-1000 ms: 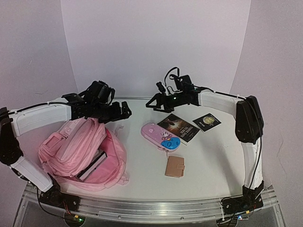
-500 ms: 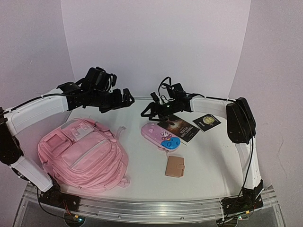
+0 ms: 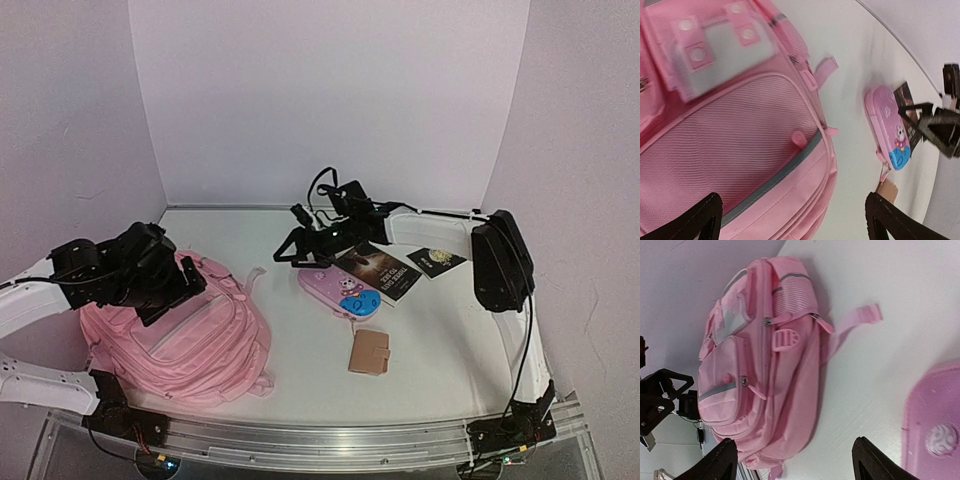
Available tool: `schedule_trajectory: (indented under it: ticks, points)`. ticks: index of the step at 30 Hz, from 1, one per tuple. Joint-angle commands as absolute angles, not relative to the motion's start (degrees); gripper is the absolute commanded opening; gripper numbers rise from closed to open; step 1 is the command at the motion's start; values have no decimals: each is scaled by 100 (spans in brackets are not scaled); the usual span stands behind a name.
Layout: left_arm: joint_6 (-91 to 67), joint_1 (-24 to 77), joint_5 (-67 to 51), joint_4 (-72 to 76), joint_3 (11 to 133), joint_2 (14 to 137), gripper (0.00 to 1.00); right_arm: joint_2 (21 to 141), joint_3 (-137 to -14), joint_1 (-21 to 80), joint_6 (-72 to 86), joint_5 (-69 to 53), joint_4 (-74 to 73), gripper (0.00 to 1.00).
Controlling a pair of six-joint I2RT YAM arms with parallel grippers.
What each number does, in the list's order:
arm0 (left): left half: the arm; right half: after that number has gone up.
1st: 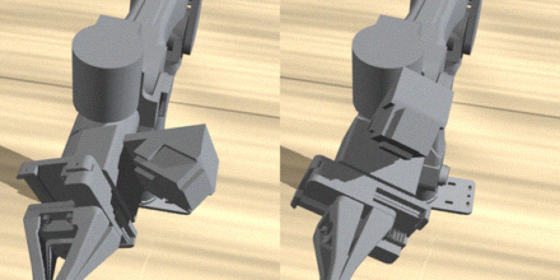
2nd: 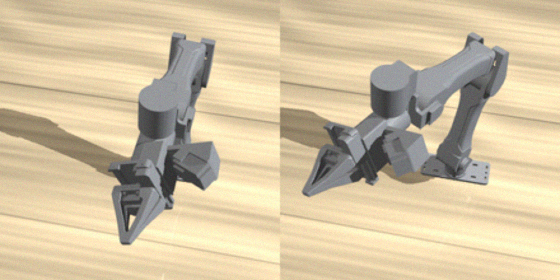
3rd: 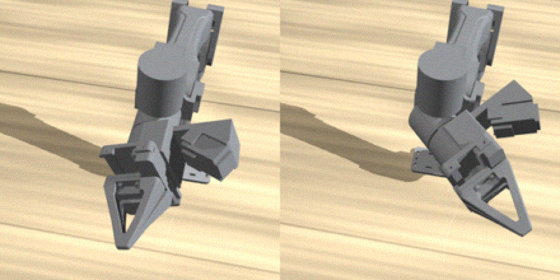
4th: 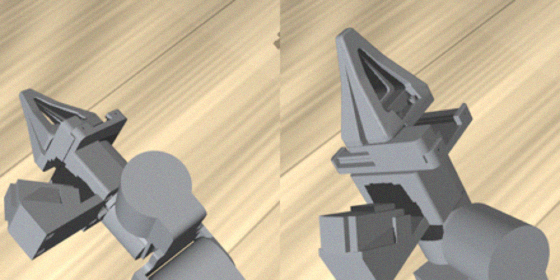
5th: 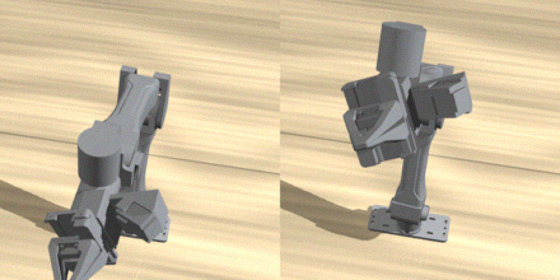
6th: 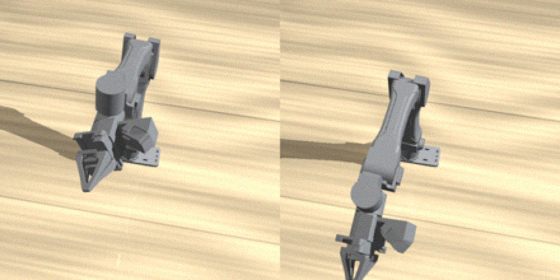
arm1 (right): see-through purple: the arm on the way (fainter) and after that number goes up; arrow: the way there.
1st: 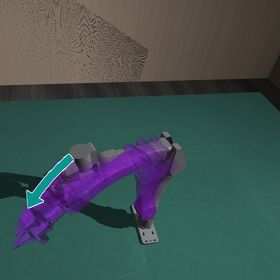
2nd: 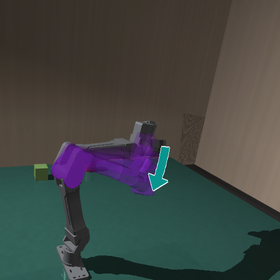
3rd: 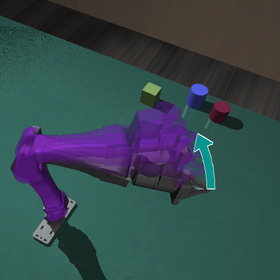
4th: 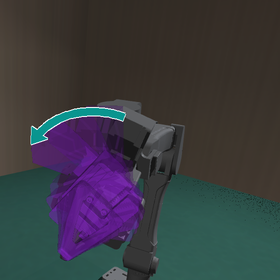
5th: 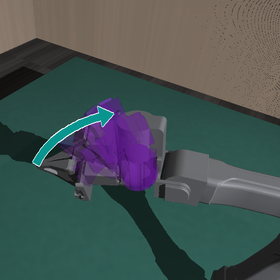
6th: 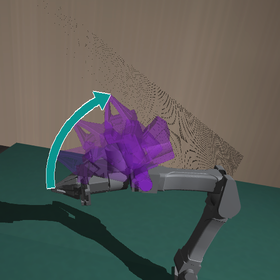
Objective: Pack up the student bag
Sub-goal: Adjust the student bag at the center of the board.
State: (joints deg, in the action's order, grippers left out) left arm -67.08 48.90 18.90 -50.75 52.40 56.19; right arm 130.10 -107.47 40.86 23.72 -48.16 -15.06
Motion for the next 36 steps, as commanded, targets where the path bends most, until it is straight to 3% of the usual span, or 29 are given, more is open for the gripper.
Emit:
schedule_trajectory:
  ticks: [1,7,14,18,24,36]
  points:
    - [-8371,4941,2717,-6133,5211,5549,100,13470,-11266,4615,2401,-4928,-1424,82]
    - [-9657,5000,2996,-7442,5387,5916,100,14012,-11725,4950,2485,-4957,-1433,86]
    - [-10321,4991,3088,-7313,4901,6058,100,14237,-11653,5094,2552,-5075,-1413,85]
    - [-9573,4565,3057,-6482,4751,6217,100,14243,-11523,5096,2543,-5239,-1398,82]
    - [-7940,3724,2252,-4040,4150,6314,98,14155,-11157,5076,2388,-5246,-1393,79]
    - [-5974,2786,601,-1651,4707,8316,93,13920,-10860,4858,2314,-5125,-1380,72]
